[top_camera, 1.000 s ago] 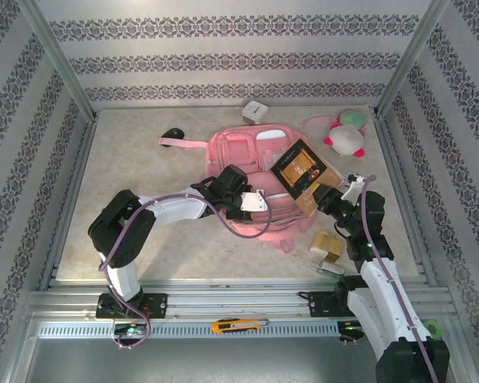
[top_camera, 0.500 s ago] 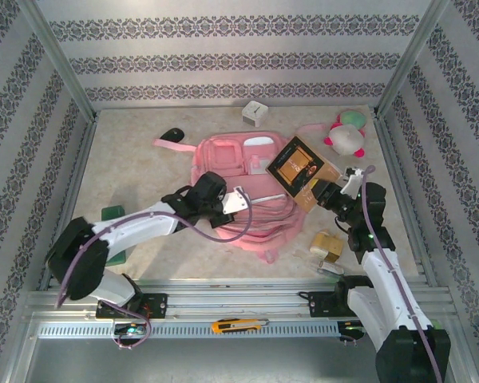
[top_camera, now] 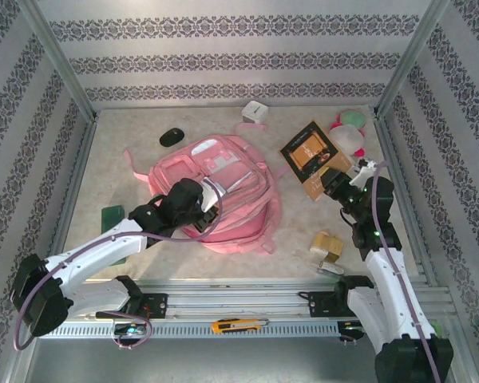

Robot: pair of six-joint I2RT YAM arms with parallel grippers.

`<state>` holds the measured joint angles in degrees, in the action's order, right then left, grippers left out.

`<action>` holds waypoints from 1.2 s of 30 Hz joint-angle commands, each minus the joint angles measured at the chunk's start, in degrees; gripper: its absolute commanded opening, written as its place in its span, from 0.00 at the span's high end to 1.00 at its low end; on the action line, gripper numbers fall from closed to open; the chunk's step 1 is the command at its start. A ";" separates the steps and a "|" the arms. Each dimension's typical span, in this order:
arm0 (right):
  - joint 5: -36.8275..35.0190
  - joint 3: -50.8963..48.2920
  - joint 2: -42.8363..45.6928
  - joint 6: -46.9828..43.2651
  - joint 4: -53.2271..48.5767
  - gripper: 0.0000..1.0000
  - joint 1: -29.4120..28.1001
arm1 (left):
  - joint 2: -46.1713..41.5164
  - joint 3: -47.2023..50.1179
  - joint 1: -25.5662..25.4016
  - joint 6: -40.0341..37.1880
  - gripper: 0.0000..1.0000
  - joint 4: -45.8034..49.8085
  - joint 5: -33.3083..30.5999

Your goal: Pack the student bag

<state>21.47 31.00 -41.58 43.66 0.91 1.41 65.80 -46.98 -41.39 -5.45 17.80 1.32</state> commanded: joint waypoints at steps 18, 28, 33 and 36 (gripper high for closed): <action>2.73 -2.32 10.98 18.26 -10.69 1.00 -11.68 | 1.76 -9.94 11.24 12.13 1.00 -10.22 13.14; -6.33 -7.89 -1.26 28.59 12.04 1.00 -28.32 | 4.59 -11.39 14.62 14.44 1.00 -12.54 21.37; -9.29 -8.08 -11.35 32.25 24.59 1.00 -32.58 | 5.83 -11.69 16.10 16.25 1.00 -14.52 26.42; -10.16 -6.65 -18.25 33.62 31.04 1.00 -34.20 | 6.85 -12.14 16.92 17.19 1.00 -16.05 28.78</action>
<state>14.00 22.70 -56.07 74.17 16.56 -31.57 72.44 -55.55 -25.65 9.65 11.46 24.75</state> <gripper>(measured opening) 0.145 0.048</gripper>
